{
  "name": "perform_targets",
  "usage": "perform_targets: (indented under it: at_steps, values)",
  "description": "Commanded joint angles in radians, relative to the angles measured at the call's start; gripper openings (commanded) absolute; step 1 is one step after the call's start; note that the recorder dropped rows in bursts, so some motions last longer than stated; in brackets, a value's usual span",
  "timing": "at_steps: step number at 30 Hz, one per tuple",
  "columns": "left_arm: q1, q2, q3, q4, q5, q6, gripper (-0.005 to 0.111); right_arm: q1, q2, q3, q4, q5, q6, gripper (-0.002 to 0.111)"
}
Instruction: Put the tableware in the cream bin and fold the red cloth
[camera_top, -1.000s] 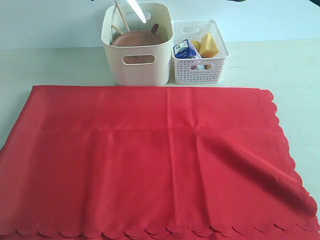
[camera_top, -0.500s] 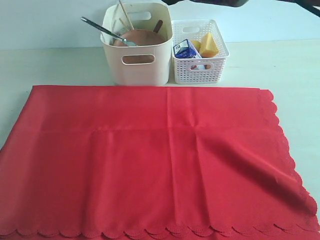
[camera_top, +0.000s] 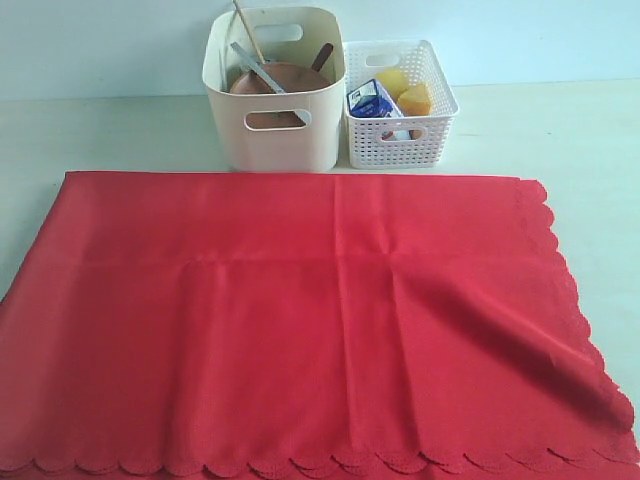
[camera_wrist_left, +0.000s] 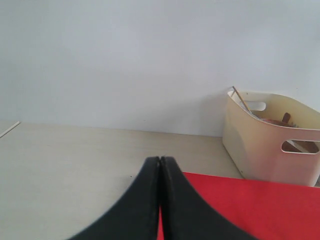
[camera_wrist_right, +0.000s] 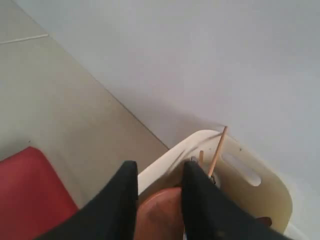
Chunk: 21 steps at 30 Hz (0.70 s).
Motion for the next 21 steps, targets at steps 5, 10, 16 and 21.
perform_targets:
  at_steps: [5, 10, 16, 21]
  values:
    - [-0.002, -0.005, 0.001, -0.003, -0.001, -0.001, 0.003, 0.014, -0.054, 0.001, 0.006, 0.144, 0.001, 0.000]
    - [-0.002, -0.005, 0.001, -0.003, -0.001, -0.001, 0.003, 0.014, -0.141, 0.073, -0.027, 0.170, 0.028, 0.000]
    - [-0.002, -0.005, 0.001, -0.003, -0.001, -0.001, 0.003, 0.014, -0.264, 0.205, -0.027, 0.142, 0.034, 0.000]
    - [-0.002, -0.005, 0.001, -0.003, -0.001, -0.001, 0.003, 0.014, -0.379, 0.348, -0.027, 0.068, 0.055, 0.000]
